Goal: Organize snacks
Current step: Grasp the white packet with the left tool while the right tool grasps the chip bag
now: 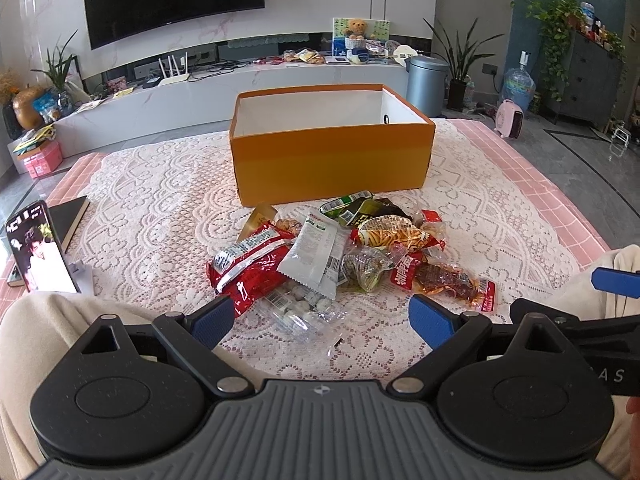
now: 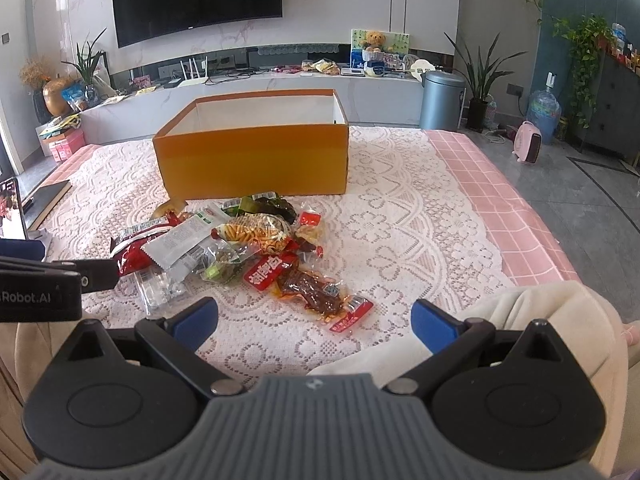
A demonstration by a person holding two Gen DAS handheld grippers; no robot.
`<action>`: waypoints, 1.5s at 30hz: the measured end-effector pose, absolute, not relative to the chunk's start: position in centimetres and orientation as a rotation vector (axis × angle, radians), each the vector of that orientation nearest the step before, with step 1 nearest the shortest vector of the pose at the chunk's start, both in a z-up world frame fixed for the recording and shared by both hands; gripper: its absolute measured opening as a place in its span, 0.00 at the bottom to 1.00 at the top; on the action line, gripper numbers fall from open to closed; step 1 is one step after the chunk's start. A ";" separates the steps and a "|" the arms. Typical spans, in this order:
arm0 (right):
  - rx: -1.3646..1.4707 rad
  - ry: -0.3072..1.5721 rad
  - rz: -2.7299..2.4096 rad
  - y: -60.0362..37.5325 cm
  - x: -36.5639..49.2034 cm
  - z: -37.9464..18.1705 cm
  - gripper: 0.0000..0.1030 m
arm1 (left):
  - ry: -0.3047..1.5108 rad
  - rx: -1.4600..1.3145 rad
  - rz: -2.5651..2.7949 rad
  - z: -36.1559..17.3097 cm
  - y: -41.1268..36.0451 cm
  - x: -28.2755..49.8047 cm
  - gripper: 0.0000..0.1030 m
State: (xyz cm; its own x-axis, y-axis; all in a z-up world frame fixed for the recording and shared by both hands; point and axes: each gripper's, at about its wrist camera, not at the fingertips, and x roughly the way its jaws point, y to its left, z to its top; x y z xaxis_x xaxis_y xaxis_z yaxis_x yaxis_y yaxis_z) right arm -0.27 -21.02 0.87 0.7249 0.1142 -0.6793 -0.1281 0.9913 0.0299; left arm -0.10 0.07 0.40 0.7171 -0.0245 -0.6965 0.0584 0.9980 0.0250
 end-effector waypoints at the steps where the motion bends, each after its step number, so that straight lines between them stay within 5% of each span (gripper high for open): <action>1: -0.019 0.748 0.138 -21.1 -0.1 0.8 0.97 | 0.771 0.053 -0.051 0.3 0.0 0.0 1.00; 5: -0.025 0.765 0.161 -21.1 0.7 0.1 0.96 | 0.803 0.049 -0.069 -0.4 0.0 0.8 0.79; 10: -0.050 0.790 0.187 -20.7 2.1 -0.9 0.75 | 0.848 0.021 -0.098 -1.6 0.5 2.1 0.58; 18: -0.066 0.798 0.256 -19.8 5.6 -1.8 0.75 | 0.864 -0.047 -0.136 -1.7 1.8 5.5 0.73; 37: -0.133 0.832 0.477 -15.0 17.1 -4.9 0.80 | 1.051 -0.048 -0.257 -5.8 3.1 16.6 0.56; 45: -0.121 0.833 0.489 -14.7 17.8 -7.3 0.89 | 1.085 -0.103 -0.258 -7.5 3.7 18.2 0.67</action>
